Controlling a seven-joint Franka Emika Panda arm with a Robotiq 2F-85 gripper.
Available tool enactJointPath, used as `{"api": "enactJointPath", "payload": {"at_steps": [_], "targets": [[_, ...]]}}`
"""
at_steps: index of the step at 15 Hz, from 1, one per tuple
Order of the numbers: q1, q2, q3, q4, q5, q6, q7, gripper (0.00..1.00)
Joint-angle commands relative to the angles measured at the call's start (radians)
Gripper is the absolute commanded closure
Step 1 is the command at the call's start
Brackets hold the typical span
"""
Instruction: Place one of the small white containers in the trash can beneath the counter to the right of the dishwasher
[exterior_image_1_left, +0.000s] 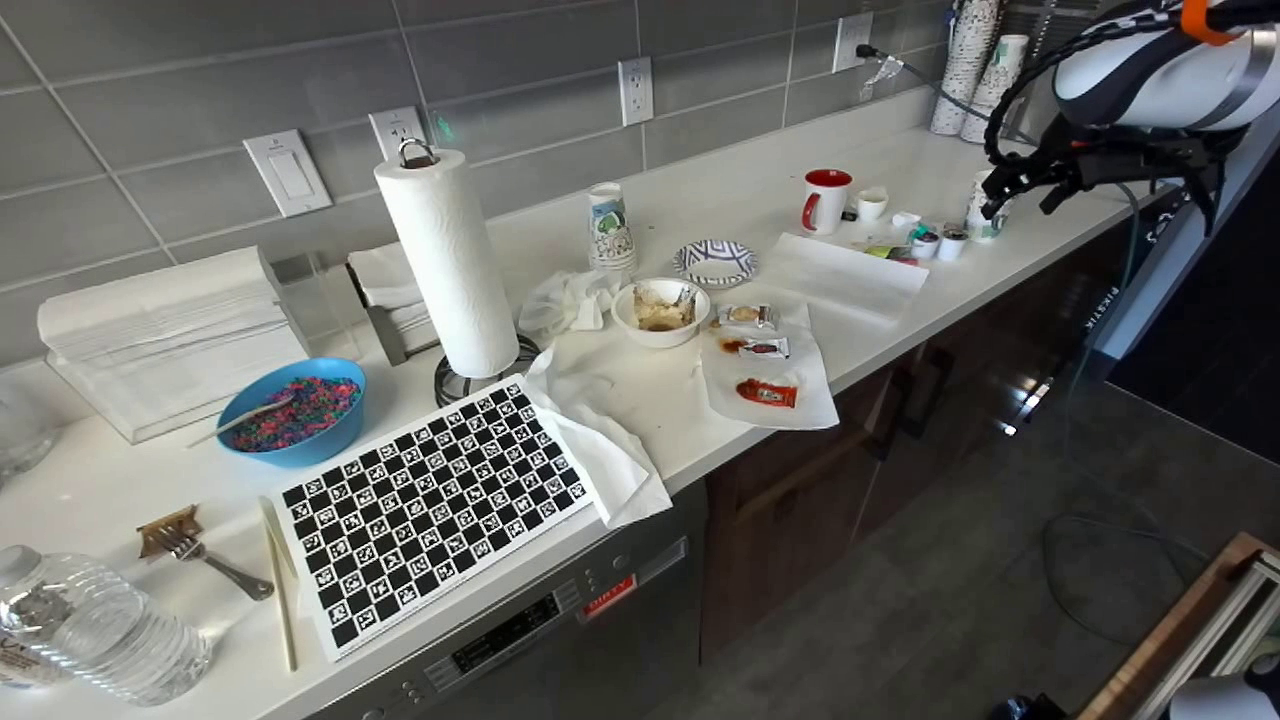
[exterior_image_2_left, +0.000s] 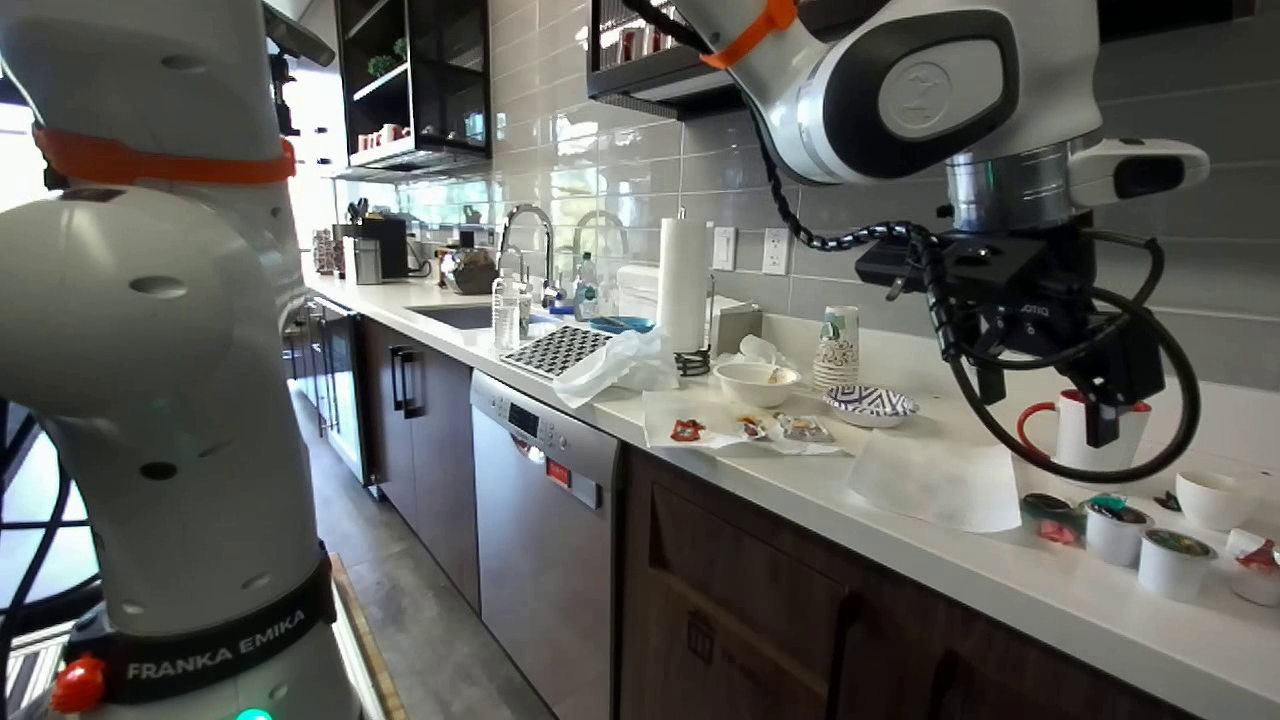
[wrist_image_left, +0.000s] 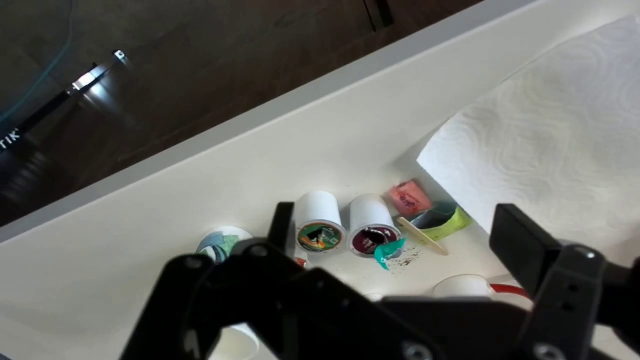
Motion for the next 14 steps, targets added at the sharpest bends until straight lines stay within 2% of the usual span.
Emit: {"api": "enactJointPath", "payload": {"at_steps": [1,6,11,14], "targets": [[-0.041,0.089,-0.006,0.048,0.088,0.058,-0.093,0.0],[-0.096,0.194,0.013,0.133,0.297,0.099,-0.304,0.0],[-0.157,0.281,0.078,0.23,0.52,0.063,-0.494,0.0],[-0.189,0.326,0.115,0.277,0.607,0.051,-0.565,0.0]]}}
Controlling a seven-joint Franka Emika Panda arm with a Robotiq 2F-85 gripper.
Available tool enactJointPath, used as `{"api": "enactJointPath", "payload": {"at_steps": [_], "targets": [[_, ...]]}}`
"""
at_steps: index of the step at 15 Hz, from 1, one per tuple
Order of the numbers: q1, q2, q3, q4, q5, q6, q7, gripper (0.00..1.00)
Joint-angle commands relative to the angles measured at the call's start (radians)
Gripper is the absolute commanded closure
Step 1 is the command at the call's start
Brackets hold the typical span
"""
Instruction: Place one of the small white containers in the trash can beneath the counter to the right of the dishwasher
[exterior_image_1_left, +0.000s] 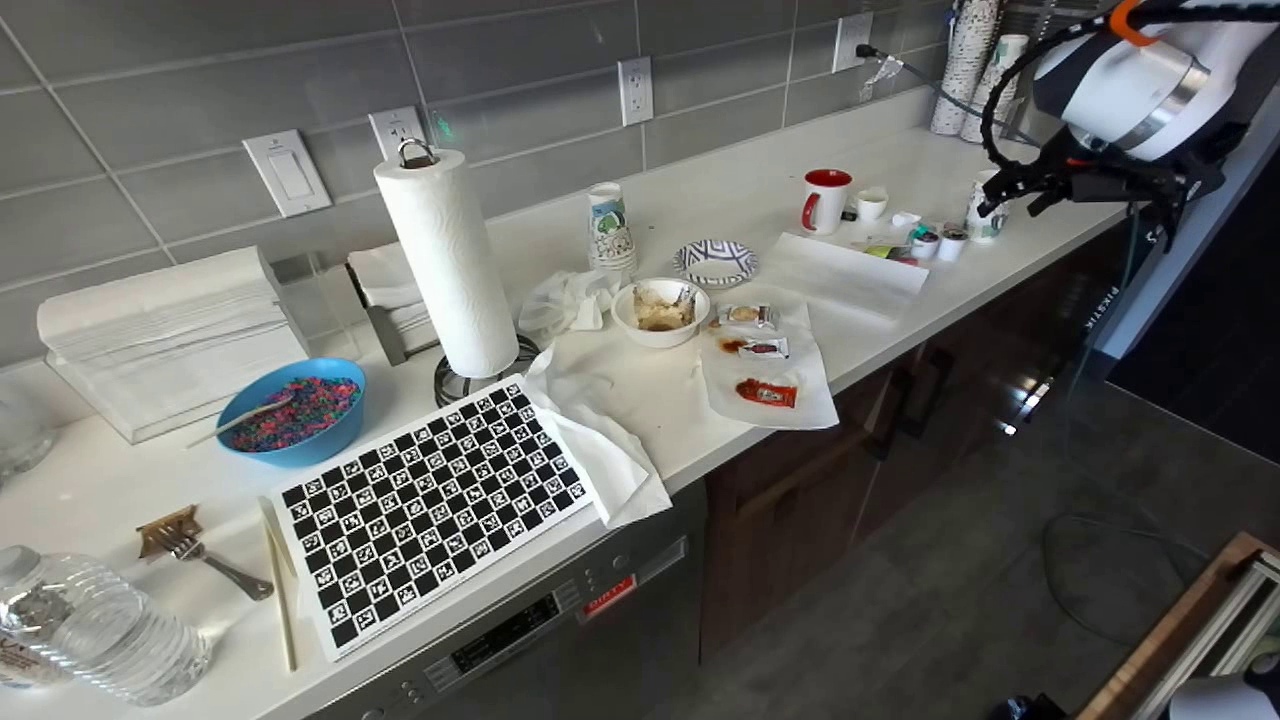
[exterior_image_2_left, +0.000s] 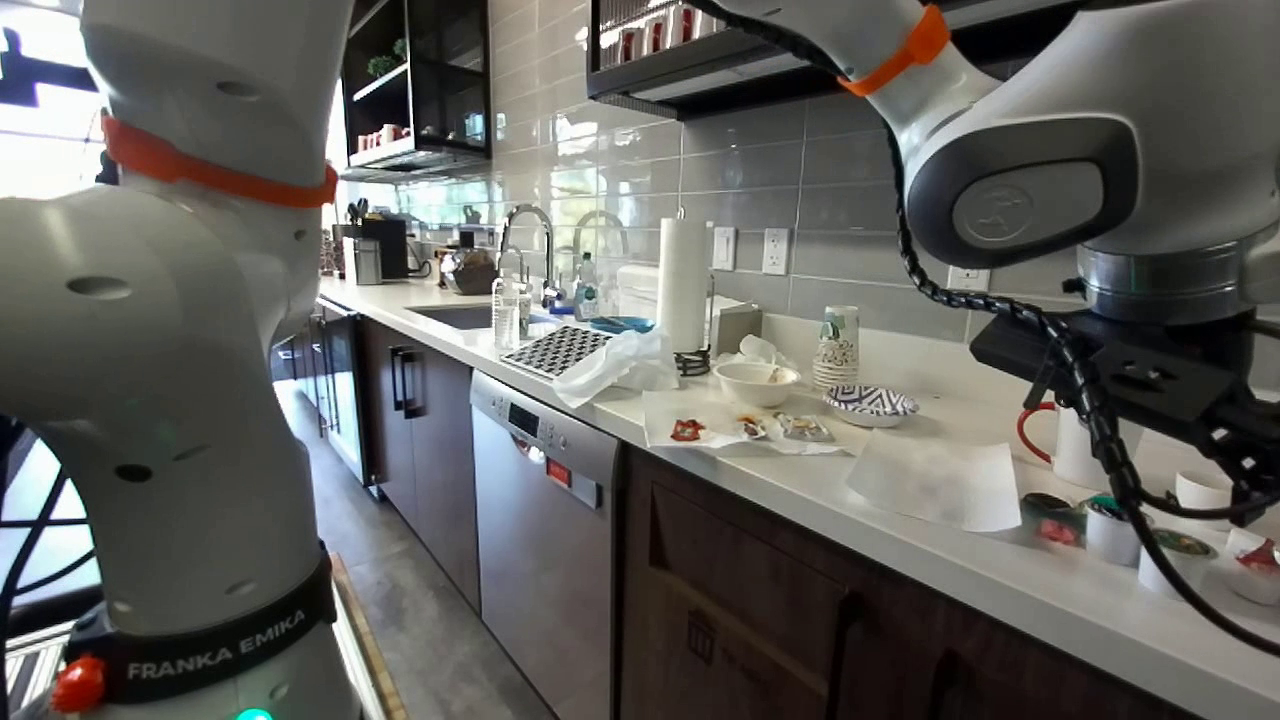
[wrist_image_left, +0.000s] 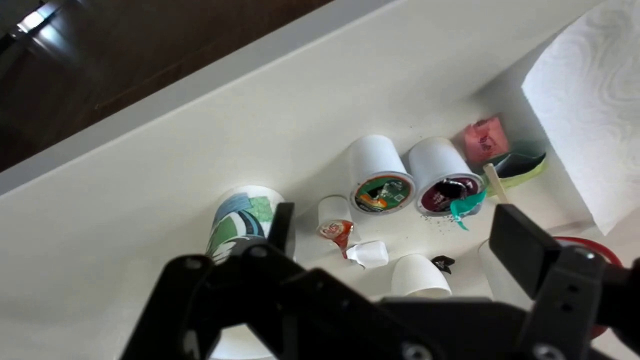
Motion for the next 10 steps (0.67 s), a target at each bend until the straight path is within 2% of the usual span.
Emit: {"api": "enactJointPath", "payload": {"at_steps": [1,5,10], "targets": [[-0.055,0.076,0.053,0.085,0.123,-0.039,-0.104,0.0],[-0.091,0.129,0.086,0.14,0.167,-0.065,-0.128,0.0],[-0.131,0.18,0.121,0.2,0.134,-0.117,-0.089,0.0]]}}
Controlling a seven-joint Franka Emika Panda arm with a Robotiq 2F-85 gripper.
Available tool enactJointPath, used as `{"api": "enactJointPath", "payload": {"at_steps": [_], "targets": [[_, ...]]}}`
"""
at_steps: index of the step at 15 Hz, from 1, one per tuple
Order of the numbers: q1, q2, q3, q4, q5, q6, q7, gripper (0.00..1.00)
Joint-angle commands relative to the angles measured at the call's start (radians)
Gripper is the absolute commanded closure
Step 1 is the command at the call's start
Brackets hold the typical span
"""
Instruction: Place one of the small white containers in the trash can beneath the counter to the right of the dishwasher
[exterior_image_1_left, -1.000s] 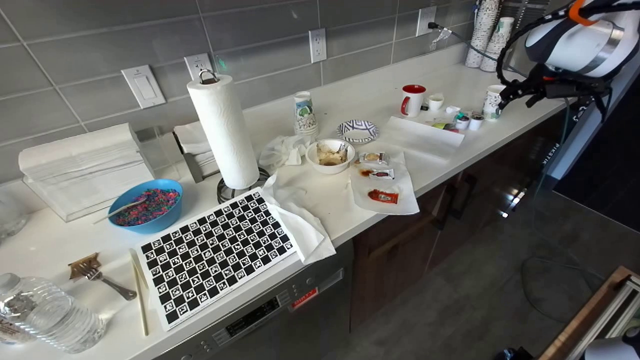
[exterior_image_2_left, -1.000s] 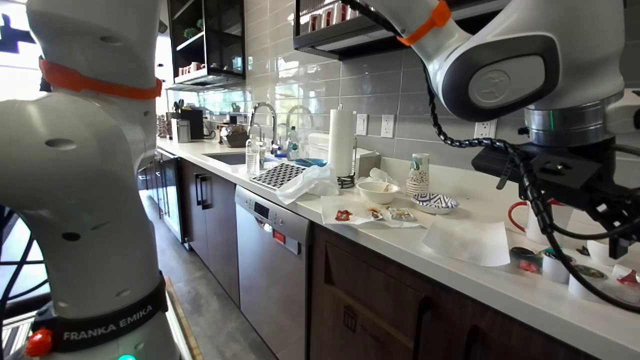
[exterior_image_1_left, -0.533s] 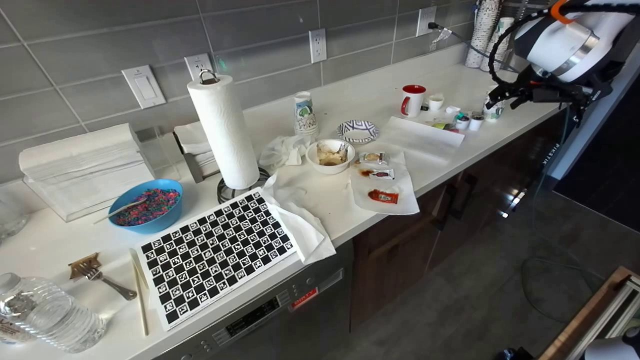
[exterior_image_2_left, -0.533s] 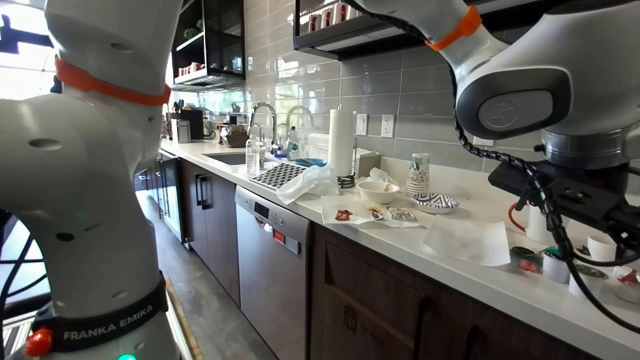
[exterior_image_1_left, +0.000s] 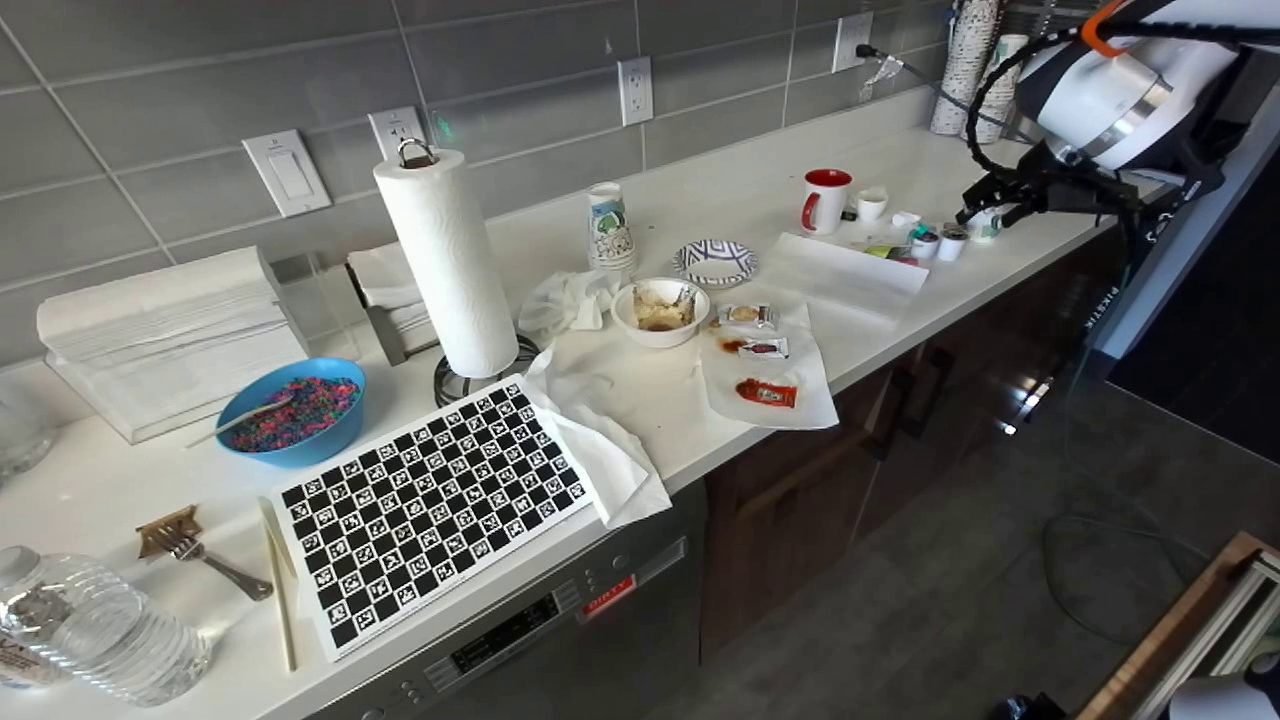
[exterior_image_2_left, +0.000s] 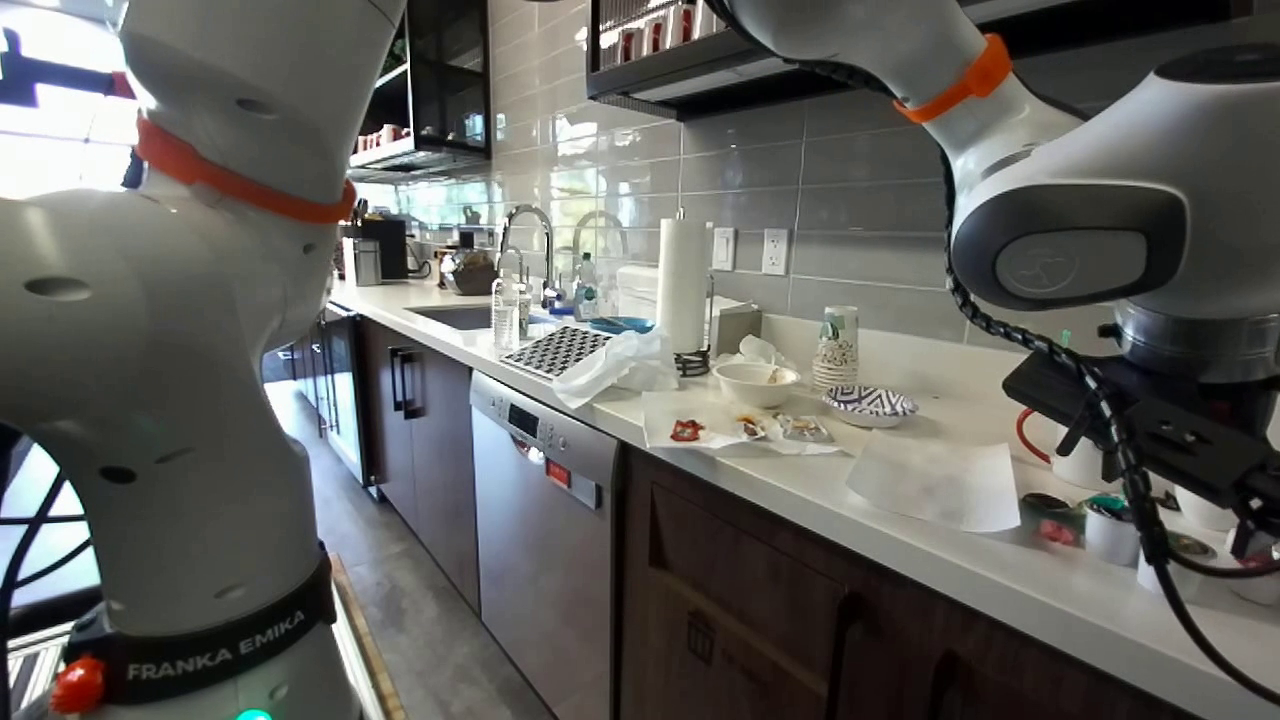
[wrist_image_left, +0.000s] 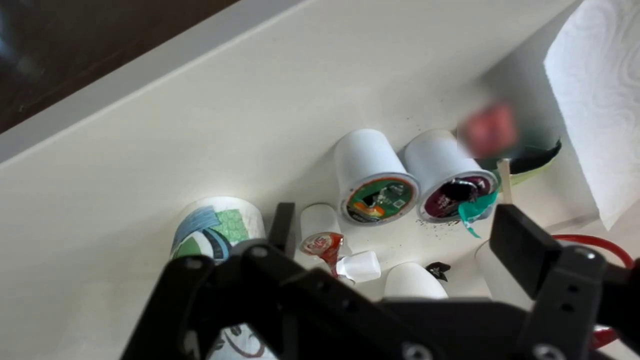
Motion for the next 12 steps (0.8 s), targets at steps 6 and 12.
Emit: {"api": "enactJointPath", "payload": {"at_steps": [6,12], "targets": [[-0.052,0.103,0.054,0.116,0.001,-0.048,-0.018,0.0],[-0.061,0.143,0.079,0.155,-0.006,-0.054,-0.021,0.0]]}}
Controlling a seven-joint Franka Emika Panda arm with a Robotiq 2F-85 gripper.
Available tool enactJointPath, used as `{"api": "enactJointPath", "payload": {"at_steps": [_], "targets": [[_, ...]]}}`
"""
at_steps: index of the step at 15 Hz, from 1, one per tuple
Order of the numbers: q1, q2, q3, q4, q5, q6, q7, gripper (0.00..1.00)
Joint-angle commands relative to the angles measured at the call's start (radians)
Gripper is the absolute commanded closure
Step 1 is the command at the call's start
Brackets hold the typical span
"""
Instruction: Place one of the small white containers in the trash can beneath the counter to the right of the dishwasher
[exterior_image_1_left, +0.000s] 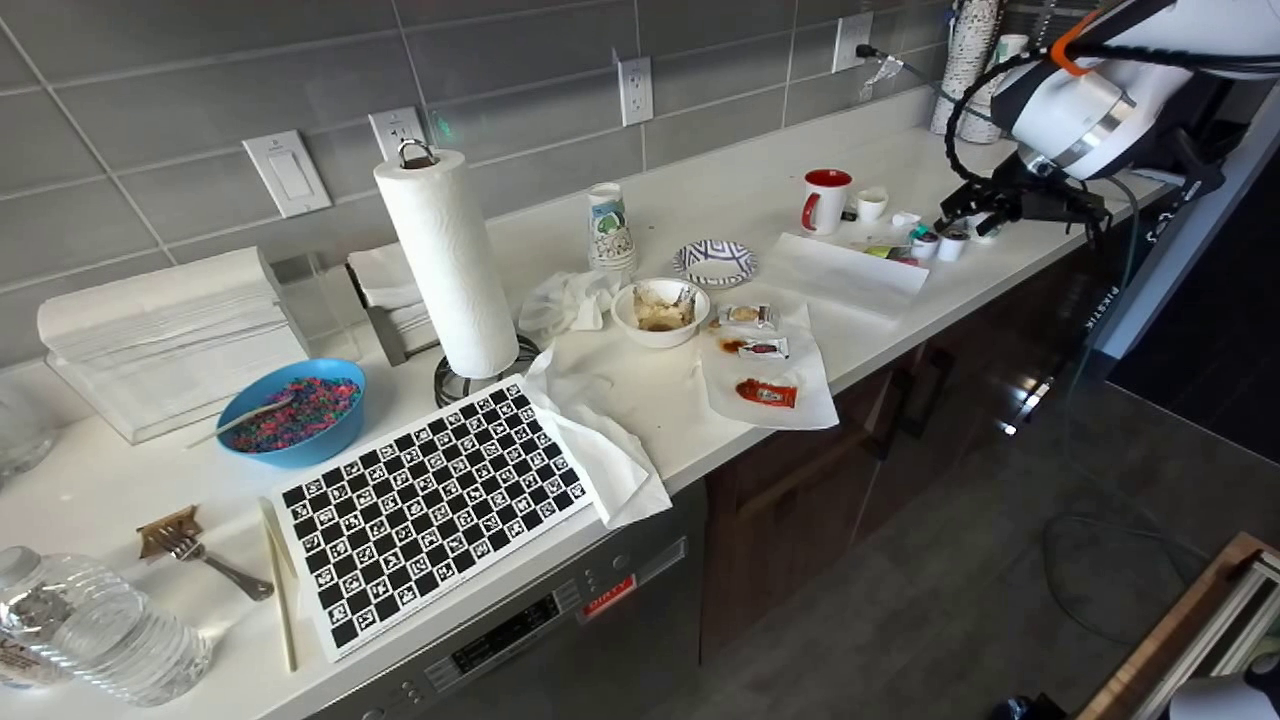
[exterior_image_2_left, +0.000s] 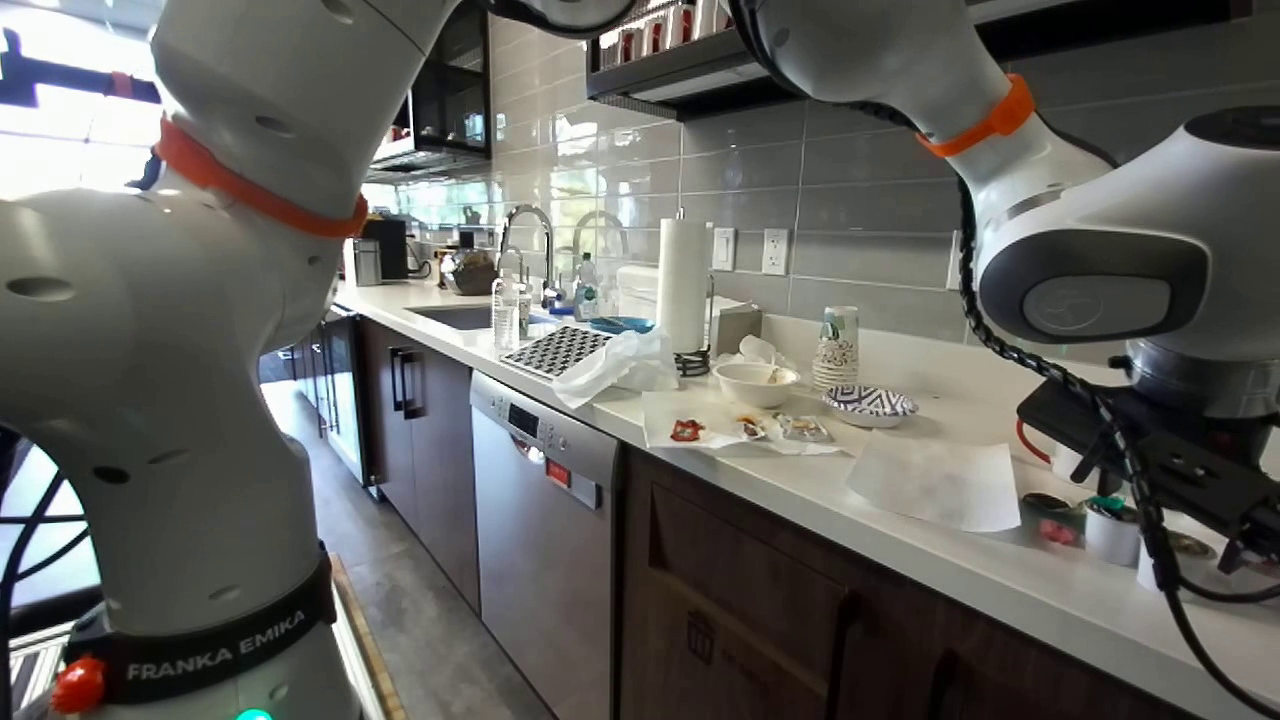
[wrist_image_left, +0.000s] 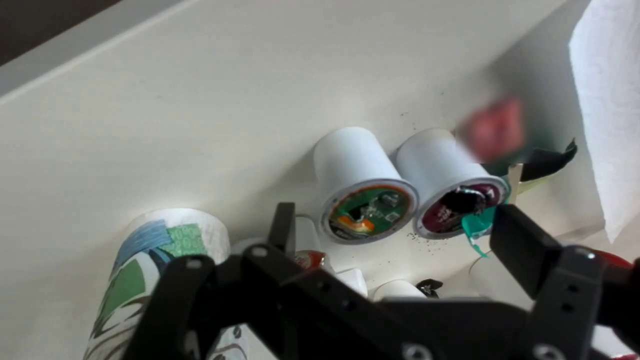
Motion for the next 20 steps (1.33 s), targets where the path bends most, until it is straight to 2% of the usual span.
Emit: {"api": "enactJointPath", "payload": {"at_steps": [1,9,12,13,15,20], "targets": [[-0.023,0.032,0.023,0.039,-0.006,-0.02,-0.016,0.0],[-0.016,0.014,0.017,0.017,-0.026,-0.008,-0.004,0.0],[-0.014,0.009,0.014,0.004,-0.033,-0.003,0.002,0.06],[-0.013,0.006,0.012,-0.002,-0.034,0.0,0.004,0.11],[-0.012,0.001,0.009,-0.013,-0.035,0.005,0.007,0.09],[-0.011,-0.006,0.004,-0.029,-0.035,0.012,0.01,0.1]]}}
